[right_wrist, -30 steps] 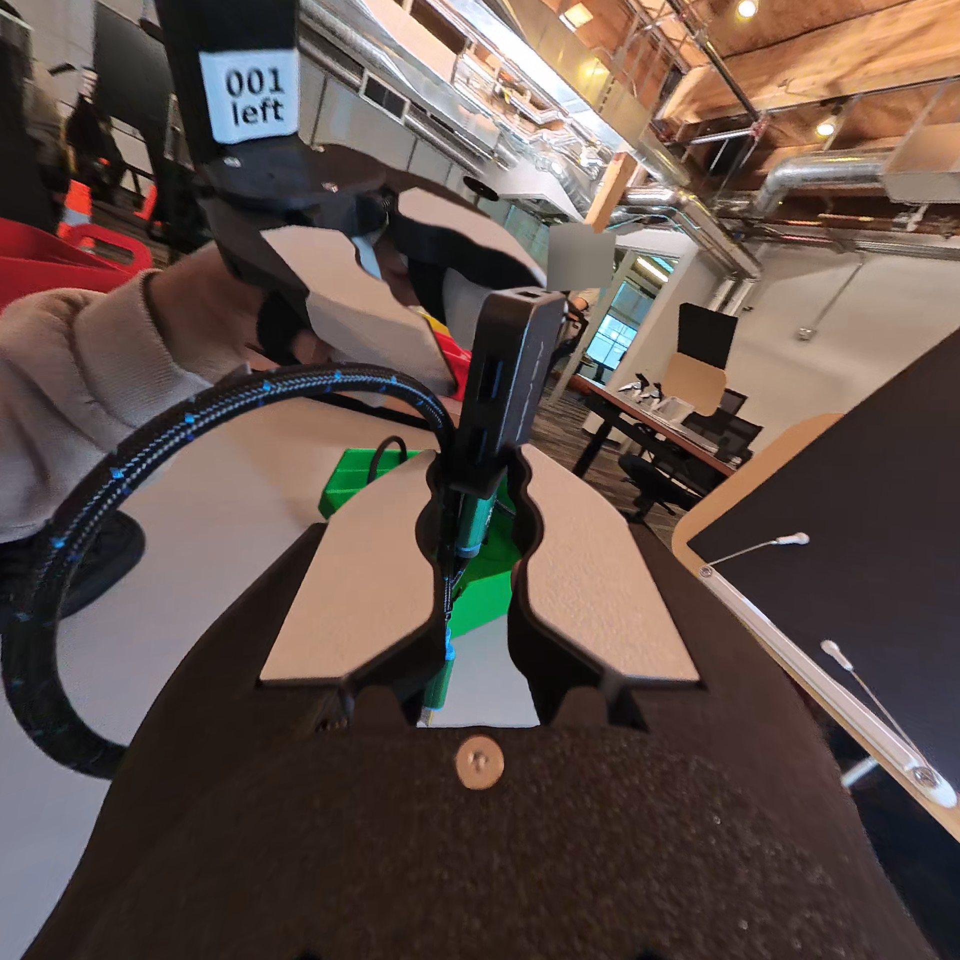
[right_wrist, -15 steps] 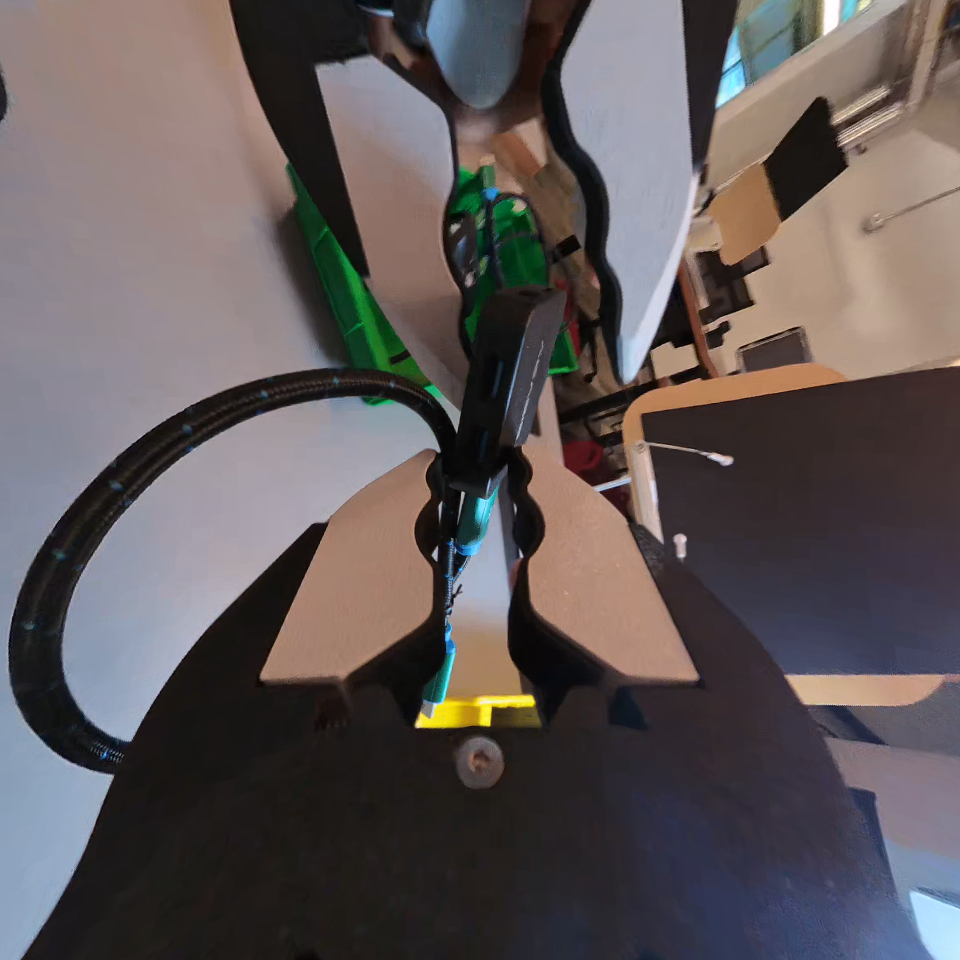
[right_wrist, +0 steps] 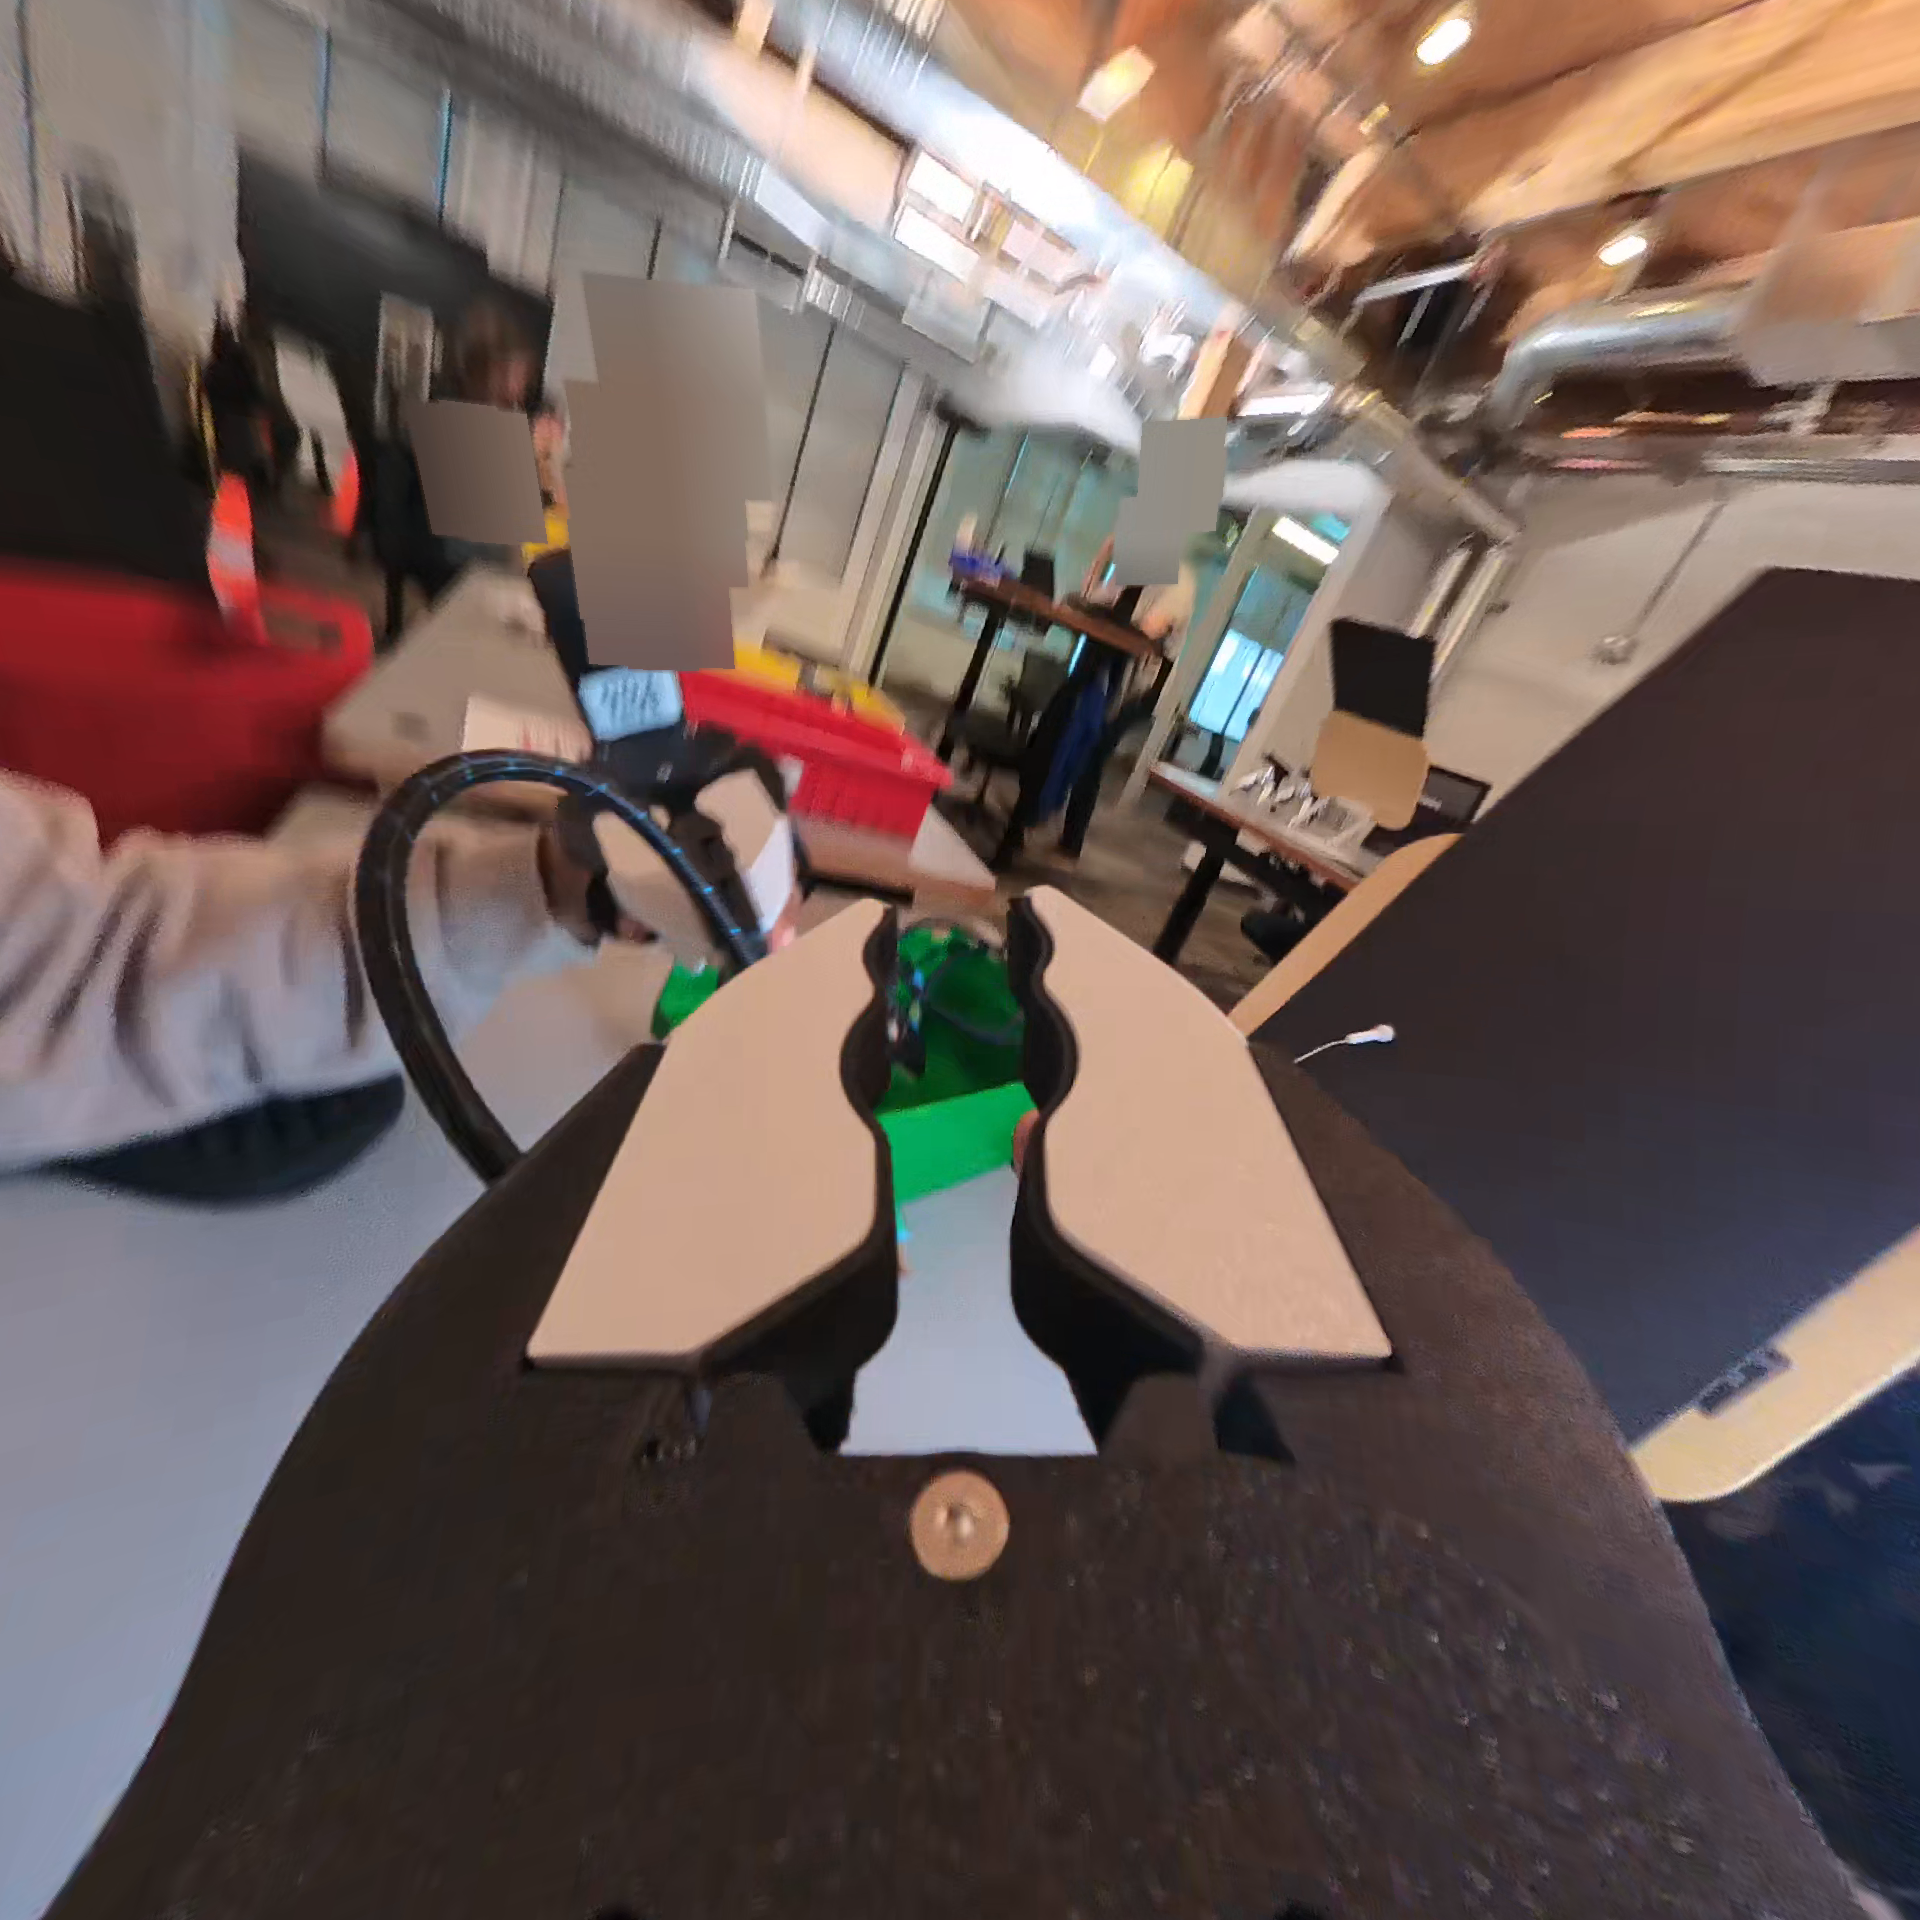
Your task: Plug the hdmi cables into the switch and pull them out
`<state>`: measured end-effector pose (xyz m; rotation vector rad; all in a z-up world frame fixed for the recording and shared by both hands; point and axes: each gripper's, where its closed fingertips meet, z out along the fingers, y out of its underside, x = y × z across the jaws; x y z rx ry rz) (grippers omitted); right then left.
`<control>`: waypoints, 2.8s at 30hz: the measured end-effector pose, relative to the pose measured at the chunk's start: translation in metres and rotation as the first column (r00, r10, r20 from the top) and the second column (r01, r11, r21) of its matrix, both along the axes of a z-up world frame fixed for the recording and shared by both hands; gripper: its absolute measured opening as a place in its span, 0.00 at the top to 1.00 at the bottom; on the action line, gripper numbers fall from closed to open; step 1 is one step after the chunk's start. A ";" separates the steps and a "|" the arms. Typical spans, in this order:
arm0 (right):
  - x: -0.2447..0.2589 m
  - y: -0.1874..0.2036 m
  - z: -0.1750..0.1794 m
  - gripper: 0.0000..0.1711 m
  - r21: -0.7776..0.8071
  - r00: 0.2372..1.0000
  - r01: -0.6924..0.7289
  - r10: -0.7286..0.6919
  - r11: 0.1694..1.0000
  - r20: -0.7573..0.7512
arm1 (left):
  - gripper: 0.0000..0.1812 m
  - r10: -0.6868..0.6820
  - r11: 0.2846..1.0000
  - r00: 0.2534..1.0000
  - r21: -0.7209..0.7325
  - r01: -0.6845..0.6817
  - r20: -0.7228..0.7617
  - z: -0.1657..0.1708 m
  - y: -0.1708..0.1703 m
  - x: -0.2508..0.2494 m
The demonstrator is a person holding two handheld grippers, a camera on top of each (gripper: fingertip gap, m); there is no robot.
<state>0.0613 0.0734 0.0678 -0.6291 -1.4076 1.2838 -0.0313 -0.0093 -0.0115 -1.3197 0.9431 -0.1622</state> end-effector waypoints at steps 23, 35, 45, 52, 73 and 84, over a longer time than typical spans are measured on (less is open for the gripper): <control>-0.078 -0.071 -0.104 0.76 -0.070 0.911 -0.291 0.299 0.954 0.285 | 0.92 -0.396 0.917 0.541 0.345 0.200 0.742 0.096 -0.042 -0.049; -0.038 -0.046 -0.033 0.88 -0.087 0.967 -0.237 0.243 0.968 0.071 | 0.89 -0.164 0.986 0.843 0.053 0.159 0.512 0.041 -0.004 -0.016; -0.029 -0.045 -0.016 0.90 -0.264 0.934 -0.338 0.356 0.903 0.023 | 0.92 -0.022 0.999 0.975 -0.025 0.028 0.220 0.002 0.020 0.021; -0.039 -0.053 -0.008 0.90 -0.424 0.905 -0.401 0.423 0.812 -0.045 | 0.91 -0.086 0.996 0.954 0.018 0.084 0.287 0.020 0.009 0.030; -0.062 -0.074 -0.034 0.93 -0.197 0.962 -0.266 0.273 0.944 0.008 | 0.92 -0.108 0.953 0.888 -0.208 0.221 0.447 0.006 0.021 0.049; -0.054 -0.070 -0.034 0.92 -0.122 0.961 -0.262 0.270 0.957 0.059 | 0.92 -0.103 0.956 0.895 -0.205 0.209 0.435 0.012 0.017 0.045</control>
